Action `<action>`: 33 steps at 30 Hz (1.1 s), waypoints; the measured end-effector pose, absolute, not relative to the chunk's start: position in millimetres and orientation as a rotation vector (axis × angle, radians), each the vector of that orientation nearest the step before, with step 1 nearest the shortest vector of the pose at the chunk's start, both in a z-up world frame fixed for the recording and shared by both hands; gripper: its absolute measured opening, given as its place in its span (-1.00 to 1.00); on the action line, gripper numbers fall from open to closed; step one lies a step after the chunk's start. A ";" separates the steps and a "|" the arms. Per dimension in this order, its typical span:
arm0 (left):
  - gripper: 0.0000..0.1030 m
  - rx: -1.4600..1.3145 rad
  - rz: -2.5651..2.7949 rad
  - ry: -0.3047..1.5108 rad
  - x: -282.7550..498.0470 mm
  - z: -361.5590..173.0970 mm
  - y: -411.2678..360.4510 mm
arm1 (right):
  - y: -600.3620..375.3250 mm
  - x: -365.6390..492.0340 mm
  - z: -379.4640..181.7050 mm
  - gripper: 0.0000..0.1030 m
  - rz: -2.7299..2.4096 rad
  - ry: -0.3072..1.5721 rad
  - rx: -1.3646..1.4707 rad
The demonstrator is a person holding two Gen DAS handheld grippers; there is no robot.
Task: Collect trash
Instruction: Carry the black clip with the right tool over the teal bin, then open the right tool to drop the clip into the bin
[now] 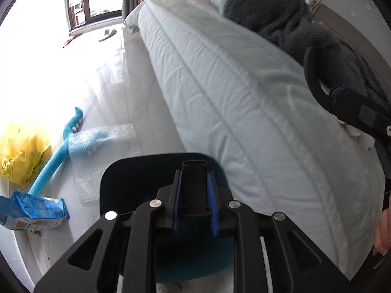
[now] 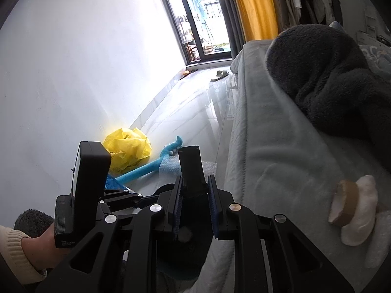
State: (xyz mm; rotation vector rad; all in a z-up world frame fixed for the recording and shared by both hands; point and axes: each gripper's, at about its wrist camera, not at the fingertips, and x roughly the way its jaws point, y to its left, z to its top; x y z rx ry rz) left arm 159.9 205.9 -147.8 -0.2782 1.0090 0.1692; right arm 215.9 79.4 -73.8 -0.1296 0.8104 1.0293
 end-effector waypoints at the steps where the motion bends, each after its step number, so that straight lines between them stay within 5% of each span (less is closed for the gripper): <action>1: -0.58 -0.284 0.174 1.026 159.2 -151.0 210.5 | 83.1 213.9 -75.2 -0.60 1.035 0.815 -0.138; 13: -0.55 -0.397 0.210 1.205 138.3 -192.5 249.7 | 123.6 210.5 -94.8 -0.60 1.055 0.898 -0.174; 16: -0.18 -0.402 0.221 1.229 131.6 -196.2 256.6 | 132.1 211.6 -100.4 -0.60 1.063 0.921 -0.172; 18: -0.12 -0.398 0.229 1.229 127.0 -195.6 261.0 | 139.4 211.8 -105.4 -0.60 1.064 0.936 -0.175; 22: 0.42 -0.370 0.234 1.197 121.9 -187.2 268.2 | 152.8 214.1 -116.7 -0.60 1.059 0.967 -0.179; 24: 0.42 -0.359 0.239 1.167 118.7 -180.4 271.4 | 159.6 214.5 -124.6 -0.60 1.052 0.986 -0.188; 28: 0.79 -0.329 0.303 1.090 110.7 -164.4 282.8 | 171.3 215.7 -146.8 -0.60 1.027 1.037 -0.215; 33: 0.82 -0.357 0.329 1.017 101.6 -148.6 296.9 | 183.7 214.6 -172.8 -0.60 1.004 1.106 -0.236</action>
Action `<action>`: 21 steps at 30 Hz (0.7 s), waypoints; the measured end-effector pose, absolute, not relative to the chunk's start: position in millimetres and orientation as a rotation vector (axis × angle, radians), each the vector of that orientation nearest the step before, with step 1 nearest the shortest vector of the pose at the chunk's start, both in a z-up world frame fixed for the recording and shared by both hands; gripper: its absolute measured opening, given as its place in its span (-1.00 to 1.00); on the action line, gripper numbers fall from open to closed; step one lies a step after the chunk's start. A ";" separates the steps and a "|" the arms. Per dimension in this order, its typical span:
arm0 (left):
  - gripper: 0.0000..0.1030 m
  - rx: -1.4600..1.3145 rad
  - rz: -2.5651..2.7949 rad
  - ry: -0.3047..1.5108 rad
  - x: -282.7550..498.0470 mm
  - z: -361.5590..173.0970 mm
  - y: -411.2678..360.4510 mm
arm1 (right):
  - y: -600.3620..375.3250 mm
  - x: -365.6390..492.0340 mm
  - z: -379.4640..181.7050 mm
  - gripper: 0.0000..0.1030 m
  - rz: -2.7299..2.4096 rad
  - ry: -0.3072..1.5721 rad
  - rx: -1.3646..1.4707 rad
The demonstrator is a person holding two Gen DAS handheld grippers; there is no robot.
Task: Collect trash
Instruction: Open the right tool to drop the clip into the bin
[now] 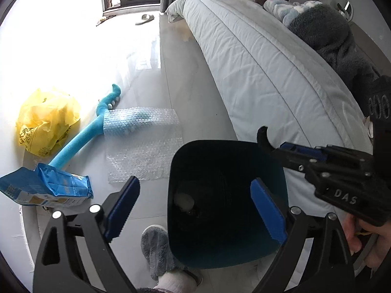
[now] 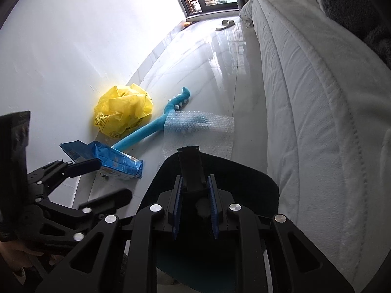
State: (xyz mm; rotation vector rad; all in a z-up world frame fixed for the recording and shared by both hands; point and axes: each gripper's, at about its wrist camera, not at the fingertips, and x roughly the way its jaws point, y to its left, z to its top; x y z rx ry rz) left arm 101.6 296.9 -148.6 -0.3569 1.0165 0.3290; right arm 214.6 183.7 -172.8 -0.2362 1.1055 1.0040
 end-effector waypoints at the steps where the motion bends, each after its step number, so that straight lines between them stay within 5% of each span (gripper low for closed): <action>1: 0.83 -0.336 0.341 1.003 100.8 -144.9 296.2 | 186.1 213.3 -178.3 -0.60 0.997 1.115 -0.251; 13: 0.86 -0.252 0.344 0.741 87.3 -75.2 290.9 | 199.3 204.8 -223.1 -0.56 0.946 1.219 -0.336; 21: 0.86 -0.251 0.275 0.661 88.2 -46.2 279.3 | 200.8 199.6 -223.9 -0.17 0.949 1.220 -0.362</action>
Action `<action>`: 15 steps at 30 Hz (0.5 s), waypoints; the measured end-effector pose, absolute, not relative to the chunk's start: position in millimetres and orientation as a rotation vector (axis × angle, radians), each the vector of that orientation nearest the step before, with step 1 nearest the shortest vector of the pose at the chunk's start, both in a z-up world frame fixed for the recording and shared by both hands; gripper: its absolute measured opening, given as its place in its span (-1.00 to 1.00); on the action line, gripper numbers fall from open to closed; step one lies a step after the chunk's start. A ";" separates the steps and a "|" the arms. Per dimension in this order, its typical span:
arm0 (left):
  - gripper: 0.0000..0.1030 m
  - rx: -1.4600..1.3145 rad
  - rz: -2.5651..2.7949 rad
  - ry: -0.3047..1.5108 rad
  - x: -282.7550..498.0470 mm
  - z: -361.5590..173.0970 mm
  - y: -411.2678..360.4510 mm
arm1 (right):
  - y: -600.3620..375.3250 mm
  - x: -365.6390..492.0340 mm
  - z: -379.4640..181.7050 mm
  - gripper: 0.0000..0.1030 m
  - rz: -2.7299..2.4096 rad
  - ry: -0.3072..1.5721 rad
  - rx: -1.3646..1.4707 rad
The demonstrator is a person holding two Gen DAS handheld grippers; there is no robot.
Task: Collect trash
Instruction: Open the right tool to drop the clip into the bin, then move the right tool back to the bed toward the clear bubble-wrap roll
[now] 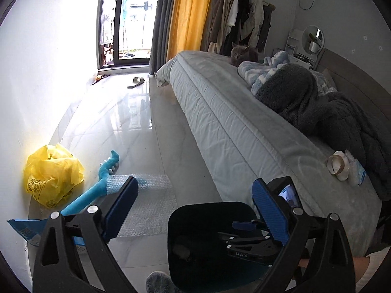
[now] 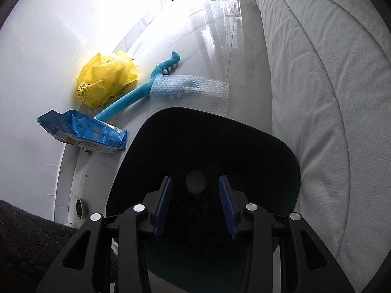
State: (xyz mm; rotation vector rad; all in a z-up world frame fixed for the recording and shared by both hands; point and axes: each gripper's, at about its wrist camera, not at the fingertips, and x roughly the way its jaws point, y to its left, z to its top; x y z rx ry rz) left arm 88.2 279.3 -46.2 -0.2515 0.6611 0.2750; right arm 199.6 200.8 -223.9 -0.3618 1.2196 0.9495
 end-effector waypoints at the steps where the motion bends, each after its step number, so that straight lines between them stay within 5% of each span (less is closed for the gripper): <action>1: 0.86 -0.249 0.260 0.649 87.7 -43.8 276.7 | 200.3 198.7 -221.4 -0.16 0.952 1.213 -0.364; 15: 0.89 -0.232 0.205 0.517 95.5 0.4 245.2 | 164.2 189.3 -142.4 0.16 1.053 1.010 -0.260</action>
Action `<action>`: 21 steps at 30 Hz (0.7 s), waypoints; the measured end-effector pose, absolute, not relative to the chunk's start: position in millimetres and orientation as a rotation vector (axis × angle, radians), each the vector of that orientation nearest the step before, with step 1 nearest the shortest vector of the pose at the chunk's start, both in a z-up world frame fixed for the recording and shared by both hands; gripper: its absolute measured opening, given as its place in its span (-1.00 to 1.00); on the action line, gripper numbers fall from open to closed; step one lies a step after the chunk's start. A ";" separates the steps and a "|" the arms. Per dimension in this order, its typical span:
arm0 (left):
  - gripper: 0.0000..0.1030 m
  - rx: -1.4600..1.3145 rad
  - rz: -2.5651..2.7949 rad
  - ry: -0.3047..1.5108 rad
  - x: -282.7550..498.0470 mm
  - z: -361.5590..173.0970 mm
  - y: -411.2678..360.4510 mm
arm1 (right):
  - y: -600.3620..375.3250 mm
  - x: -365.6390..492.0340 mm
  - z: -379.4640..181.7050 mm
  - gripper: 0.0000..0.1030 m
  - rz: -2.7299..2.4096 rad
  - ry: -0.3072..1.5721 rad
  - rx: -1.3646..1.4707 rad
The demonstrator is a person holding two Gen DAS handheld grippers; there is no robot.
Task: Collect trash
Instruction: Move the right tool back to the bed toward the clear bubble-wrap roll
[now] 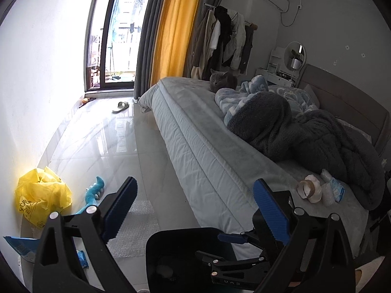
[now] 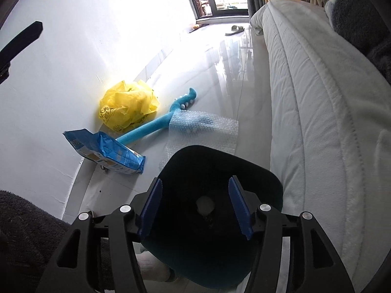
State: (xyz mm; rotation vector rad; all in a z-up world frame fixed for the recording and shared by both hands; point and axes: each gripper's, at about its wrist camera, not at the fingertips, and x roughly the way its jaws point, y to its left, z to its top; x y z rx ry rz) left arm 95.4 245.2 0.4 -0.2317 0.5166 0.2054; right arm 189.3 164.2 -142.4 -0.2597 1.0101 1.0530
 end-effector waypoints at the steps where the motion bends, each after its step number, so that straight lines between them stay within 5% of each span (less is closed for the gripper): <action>1: 0.90 -0.233 0.199 0.511 96.5 2.3 242.9 | 158.1 189.5 -137.6 0.17 1.056 0.998 -0.251; 21: 0.90 -0.213 0.111 0.463 141.1 4.2 163.4 | 17.2 214.9 -68.2 0.18 0.882 0.707 -0.274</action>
